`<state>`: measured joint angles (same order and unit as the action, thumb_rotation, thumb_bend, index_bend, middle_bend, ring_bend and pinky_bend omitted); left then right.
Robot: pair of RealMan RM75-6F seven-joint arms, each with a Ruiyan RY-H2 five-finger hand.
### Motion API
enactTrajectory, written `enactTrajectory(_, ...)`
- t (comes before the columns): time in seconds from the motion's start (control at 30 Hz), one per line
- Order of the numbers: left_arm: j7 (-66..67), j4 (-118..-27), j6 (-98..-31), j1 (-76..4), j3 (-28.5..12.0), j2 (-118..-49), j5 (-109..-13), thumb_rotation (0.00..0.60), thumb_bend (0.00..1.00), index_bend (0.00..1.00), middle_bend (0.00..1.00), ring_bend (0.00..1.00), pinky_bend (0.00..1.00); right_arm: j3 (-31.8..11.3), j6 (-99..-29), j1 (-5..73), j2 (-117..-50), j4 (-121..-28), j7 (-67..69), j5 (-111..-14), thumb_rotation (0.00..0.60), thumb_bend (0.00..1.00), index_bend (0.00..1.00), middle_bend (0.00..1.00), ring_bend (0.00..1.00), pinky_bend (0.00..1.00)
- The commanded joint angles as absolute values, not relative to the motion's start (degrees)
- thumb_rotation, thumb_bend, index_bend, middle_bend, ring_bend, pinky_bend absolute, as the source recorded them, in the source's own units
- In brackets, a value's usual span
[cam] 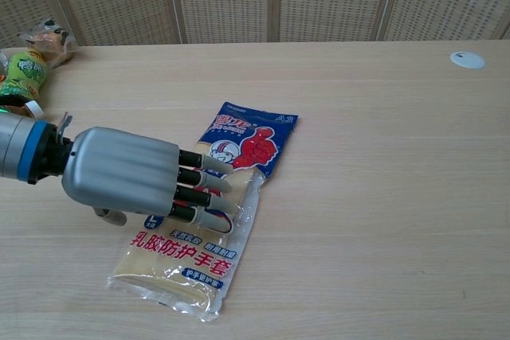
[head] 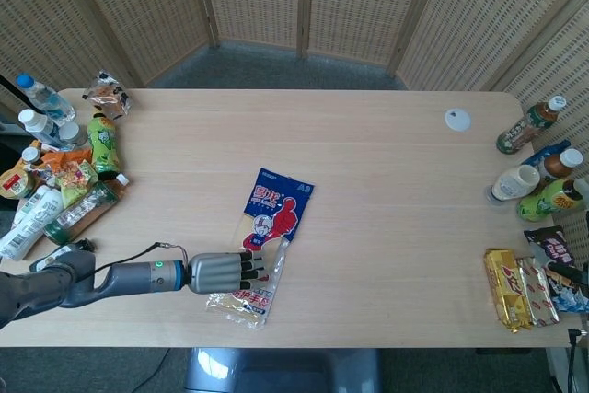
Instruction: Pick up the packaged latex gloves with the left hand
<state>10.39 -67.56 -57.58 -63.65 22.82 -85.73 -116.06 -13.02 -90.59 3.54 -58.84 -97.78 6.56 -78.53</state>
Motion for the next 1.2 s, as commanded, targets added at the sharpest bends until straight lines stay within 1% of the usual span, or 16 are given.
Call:
enactTrajectory(0.03,10.65,-67.19,-56.85,-63.80,22.55,-86.26,-116.80,0.600,0.00,0.00,0.00,0.00,0.00,-13.13,-90.59,3.49,-58.69,-97.76,6.96,-78.38,0.600,0.15,0.09,0.04,0.00,0.13)
enactTrajectory(0.2,11.80,-65.86,-57.02,-62.83,21.50,-87.58,-117.12,0.600,0.00,0.00,0.00,0.00,0.00,-13.21,-90.57,3.47,-58.53,-97.81,7.44,-78.42,0.600,0.15,0.09,0.04,0.00,0.13)
enactTrajectory(0.37,12.15,-64.57,-55.58,-62.62,21.11,-89.22,-117.54,0.600,0.00,0.00,0.00,0.00,0.00,-13.07,-90.61,3.39,-58.47,-97.99,7.37,-78.59,0.600,0.15,0.09,0.04,0.00,0.13)
enactTrajectory(0.9,12.04,-65.05,-52.67,-63.59,20.22,-90.94,-118.48,0.600,0.00,0.00,0.00,0.00,0.00,-13.14,-90.47,3.37,-58.35,-98.15,7.97,-78.47,0.600,0.15,0.09,0.04,0.00,0.13)
enactTrajectory(0.93,11.87,-65.13,-52.57,-63.78,20.12,-91.00,-118.55,0.600,0.00,0.00,0.00,0.00,0.01,-13.13,-90.43,3.36,-58.31,-98.20,8.10,-78.45,0.600,0.15,0.09,0.04,0.00,0.13)
enactTrajectory(0.97,11.76,-65.26,-52.50,-63.92,20.02,-91.06,-118.60,0.600,0.00,0.00,0.00,0.00,0.04,-13.14,-90.41,3.36,-58.28,-98.22,8.16,-78.44,0.600,0.15,0.09,0.04,0.00,0.13)
enactTrajectory(1.0,11.74,-65.36,-52.52,-64.05,19.93,-91.15,-118.73,0.600,0.00,0.02,0.00,0.00,0.07,-13.14,-90.41,3.35,-58.26,-98.25,8.19,-78.44,0.600,0.15,0.09,0.04,0.00,0.13)
enactTrajectory(1.03,11.76,-65.46,-52.49,-64.23,19.93,-91.28,-118.99,0.600,0.00,0.08,0.02,0.04,0.14,-13.15,-90.43,3.34,-58.23,-98.30,8.28,-78.46,0.600,0.15,0.09,0.04,0.00,0.13)
enactTrajectory(1.07,11.90,-65.47,-52.50,-64.37,19.97,-91.41,-119.29,0.600,0.00,0.16,0.06,0.09,0.20,-13.15,-90.45,3.32,-58.21,-98.35,8.34,-78.47,0.600,0.15,0.09,0.04,0.00,0.13)
enactTrajectory(1.1,11.99,-65.47,-52.53,-64.49,20.04,-91.57,-119.60,0.600,0.00,0.21,0.10,0.13,0.24,-13.14,-90.47,3.29,-58.19,-98.39,8.39,-78.48,0.600,0.15,0.09,0.04,0.00,0.13)
enactTrajectory(1.17,12.30,-65.26,-52.56,-64.74,20.21,-92.10,-120.34,0.600,0.00,0.36,0.26,0.28,0.35,-13.14,-90.47,3.28,-58.15,-98.44,8.47,-78.49,0.600,0.15,0.09,0.04,0.00,0.13)
enactTrajectory(1.2,12.28,-65.19,-52.45,-64.72,20.22,-92.33,-120.37,0.600,0.00,0.41,0.31,0.32,0.37,-13.14,-90.42,3.29,-58.13,-98.46,8.51,-78.49,0.600,0.15,0.09,0.04,0.00,0.13)
